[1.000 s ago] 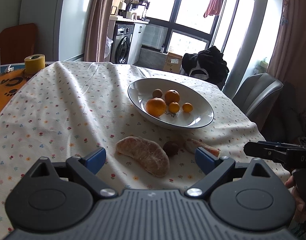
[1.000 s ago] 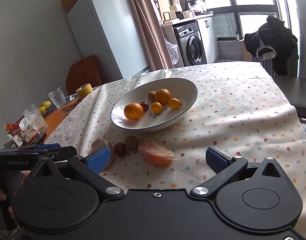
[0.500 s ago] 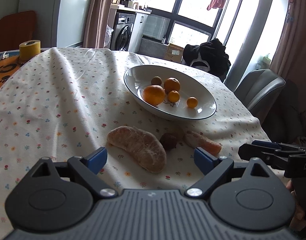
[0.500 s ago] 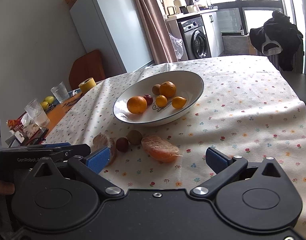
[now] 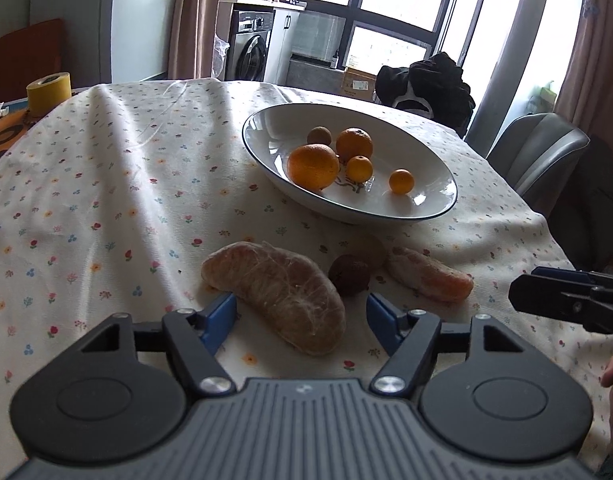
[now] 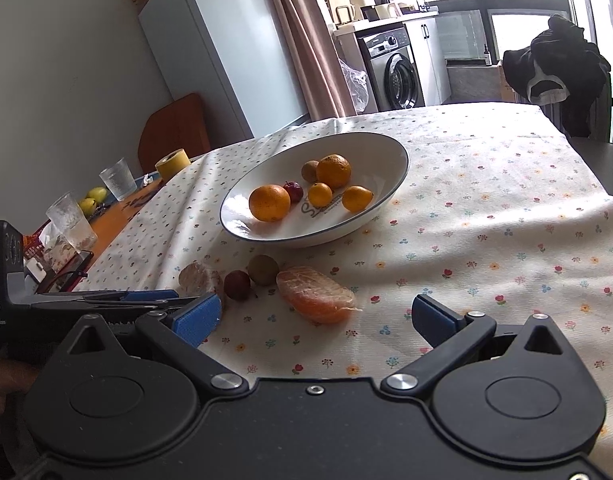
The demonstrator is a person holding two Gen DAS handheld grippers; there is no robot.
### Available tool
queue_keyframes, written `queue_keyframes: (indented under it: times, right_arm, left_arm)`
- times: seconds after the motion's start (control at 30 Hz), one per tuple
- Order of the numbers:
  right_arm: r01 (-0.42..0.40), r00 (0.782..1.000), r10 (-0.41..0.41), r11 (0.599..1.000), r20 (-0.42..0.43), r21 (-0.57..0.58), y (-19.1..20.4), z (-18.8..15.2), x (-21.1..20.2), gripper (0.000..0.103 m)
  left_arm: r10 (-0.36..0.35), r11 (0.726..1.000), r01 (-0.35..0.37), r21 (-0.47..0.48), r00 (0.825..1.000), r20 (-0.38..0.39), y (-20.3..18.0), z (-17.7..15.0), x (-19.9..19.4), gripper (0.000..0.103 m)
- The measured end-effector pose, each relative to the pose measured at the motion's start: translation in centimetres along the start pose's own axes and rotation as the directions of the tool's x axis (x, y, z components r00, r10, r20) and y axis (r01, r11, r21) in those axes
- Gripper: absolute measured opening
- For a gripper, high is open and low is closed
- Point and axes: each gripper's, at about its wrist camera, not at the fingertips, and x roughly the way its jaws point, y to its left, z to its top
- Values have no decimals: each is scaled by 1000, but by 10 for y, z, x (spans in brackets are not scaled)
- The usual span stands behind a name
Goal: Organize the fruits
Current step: 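Move both open tools from the bowl back to the peeled citrus segments, then grasp a pale peeled pomelo segment with the left tool while the right tool grasps a pink peeled segment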
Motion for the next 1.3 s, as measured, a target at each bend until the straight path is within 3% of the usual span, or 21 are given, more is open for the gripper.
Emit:
queue_keyframes:
  times: [0.17, 0.37, 0.47, 0.8, 0.97, 1.3]
  right_arm:
    - [2, 1000, -2, 1000, -5, 13, -5, 1, 3, 103]
    - [-8, 1000, 8, 1000, -18, 2, -2, 1, 13, 101]
    - [-11, 1000, 11, 1000, -27, -2, 0, 1, 19, 95]
    - [-9, 999, 7, 1000, -48, -30, 7, 7, 36, 80]
    - [-2, 999, 0, 999, -48, -49, 10, 9, 44, 78]
    - [-24, 994, 20, 999, -103, -45, 13, 3, 46, 61]
  left_arm:
    - [31, 999, -31, 25, 1000, 7, 0, -1, 0, 61]
    - [10, 1000, -10, 10, 1000, 1, 9, -4, -9, 45]
    - [-4, 1000, 4, 1, 1000, -10, 13, -6, -15, 36]
    - [-6, 1000, 6, -9, 1000, -26, 24, -10, -31, 31]
    - [1, 1000, -2, -17, 1000, -25, 29, -9, -38, 31]
    - [-12, 999, 12, -36, 1000, -6, 26, 0, -34, 40]
